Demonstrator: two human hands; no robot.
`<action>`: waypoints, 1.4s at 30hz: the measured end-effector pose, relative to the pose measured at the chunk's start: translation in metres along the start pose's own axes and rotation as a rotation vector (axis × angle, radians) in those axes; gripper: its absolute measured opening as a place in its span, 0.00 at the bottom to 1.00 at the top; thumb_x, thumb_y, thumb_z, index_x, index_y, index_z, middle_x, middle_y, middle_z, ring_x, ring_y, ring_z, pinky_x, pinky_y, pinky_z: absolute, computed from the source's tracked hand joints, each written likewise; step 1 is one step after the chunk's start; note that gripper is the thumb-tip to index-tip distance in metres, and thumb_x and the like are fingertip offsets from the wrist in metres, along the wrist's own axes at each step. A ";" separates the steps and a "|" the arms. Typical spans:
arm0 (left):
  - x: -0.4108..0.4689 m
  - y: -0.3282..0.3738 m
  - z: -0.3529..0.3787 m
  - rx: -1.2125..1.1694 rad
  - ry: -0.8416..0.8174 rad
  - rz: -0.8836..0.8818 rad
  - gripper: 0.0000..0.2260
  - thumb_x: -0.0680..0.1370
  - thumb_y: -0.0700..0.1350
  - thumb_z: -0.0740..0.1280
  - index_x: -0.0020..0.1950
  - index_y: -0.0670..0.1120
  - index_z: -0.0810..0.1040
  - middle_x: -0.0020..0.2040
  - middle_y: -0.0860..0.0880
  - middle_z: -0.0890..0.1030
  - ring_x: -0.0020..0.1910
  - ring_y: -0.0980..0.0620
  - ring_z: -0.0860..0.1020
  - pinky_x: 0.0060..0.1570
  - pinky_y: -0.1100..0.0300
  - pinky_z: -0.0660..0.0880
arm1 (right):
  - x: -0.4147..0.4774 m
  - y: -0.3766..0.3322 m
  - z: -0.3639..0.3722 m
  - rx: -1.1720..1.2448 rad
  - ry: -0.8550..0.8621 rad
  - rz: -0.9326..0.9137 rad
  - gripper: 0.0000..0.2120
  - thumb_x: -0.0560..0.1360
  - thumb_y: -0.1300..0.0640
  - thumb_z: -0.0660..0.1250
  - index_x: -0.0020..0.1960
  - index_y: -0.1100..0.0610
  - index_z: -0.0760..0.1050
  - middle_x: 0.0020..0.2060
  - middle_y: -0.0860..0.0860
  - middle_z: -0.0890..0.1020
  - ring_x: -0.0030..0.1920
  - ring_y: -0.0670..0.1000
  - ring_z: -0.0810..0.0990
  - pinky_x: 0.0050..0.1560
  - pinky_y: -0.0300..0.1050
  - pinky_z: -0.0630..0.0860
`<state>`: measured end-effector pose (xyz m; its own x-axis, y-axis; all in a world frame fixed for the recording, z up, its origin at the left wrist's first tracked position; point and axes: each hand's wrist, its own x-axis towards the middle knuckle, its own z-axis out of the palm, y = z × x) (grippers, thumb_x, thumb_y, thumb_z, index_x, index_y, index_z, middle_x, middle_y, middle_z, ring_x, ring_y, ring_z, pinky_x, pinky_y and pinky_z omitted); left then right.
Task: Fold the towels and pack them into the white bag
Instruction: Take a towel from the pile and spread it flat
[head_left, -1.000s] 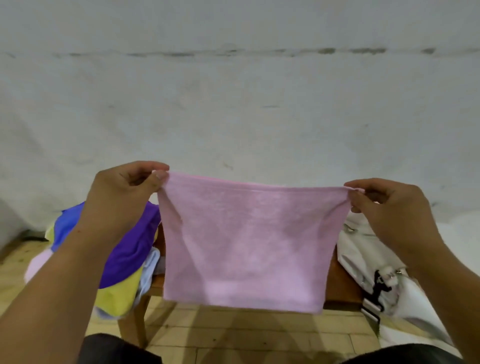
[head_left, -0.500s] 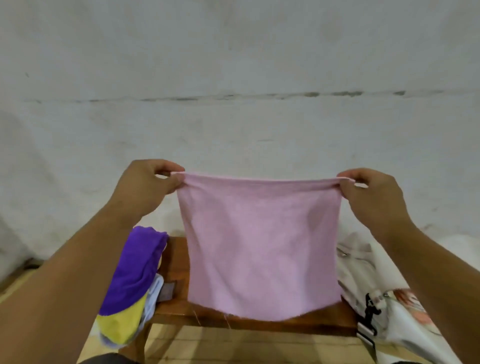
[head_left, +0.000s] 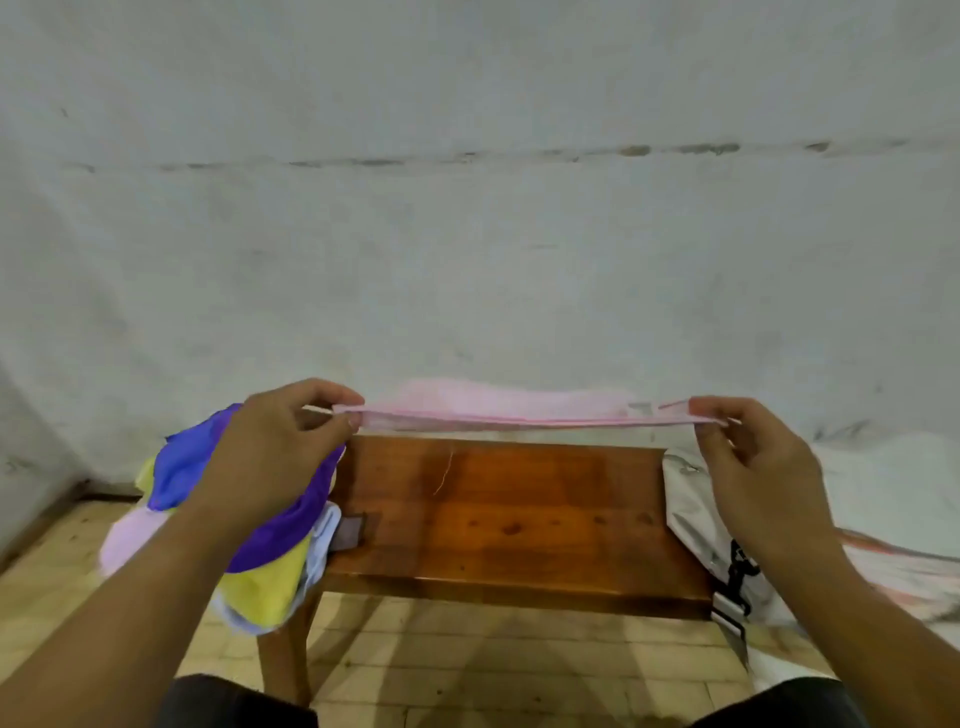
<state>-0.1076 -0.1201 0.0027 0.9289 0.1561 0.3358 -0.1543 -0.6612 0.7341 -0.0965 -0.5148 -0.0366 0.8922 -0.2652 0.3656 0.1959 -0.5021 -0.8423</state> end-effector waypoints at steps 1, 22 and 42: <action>-0.013 -0.015 0.009 0.023 -0.066 -0.019 0.06 0.76 0.43 0.74 0.48 0.54 0.84 0.40 0.60 0.86 0.41 0.64 0.83 0.42 0.71 0.75 | -0.017 0.018 0.003 -0.061 -0.051 0.033 0.09 0.82 0.56 0.65 0.54 0.43 0.79 0.53 0.40 0.82 0.53 0.44 0.80 0.54 0.43 0.75; -0.093 -0.100 0.069 0.114 -0.454 -0.219 0.04 0.80 0.44 0.68 0.49 0.51 0.82 0.42 0.57 0.84 0.42 0.60 0.81 0.40 0.69 0.73 | -0.120 0.110 0.022 -0.296 -0.375 0.106 0.07 0.80 0.53 0.67 0.56 0.42 0.78 0.53 0.32 0.79 0.55 0.33 0.76 0.54 0.34 0.71; 0.013 -0.094 0.089 0.074 -0.446 -0.390 0.06 0.82 0.49 0.64 0.50 0.52 0.80 0.43 0.55 0.81 0.41 0.54 0.79 0.41 0.56 0.77 | -0.009 0.082 0.069 -0.178 -0.248 0.232 0.07 0.82 0.53 0.61 0.48 0.46 0.77 0.41 0.44 0.81 0.44 0.45 0.78 0.39 0.43 0.73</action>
<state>-0.0515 -0.1216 -0.1145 0.9664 0.0847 -0.2427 0.2357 -0.6687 0.7052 -0.0603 -0.4964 -0.1363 0.9801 -0.1926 0.0478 -0.0775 -0.5932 -0.8013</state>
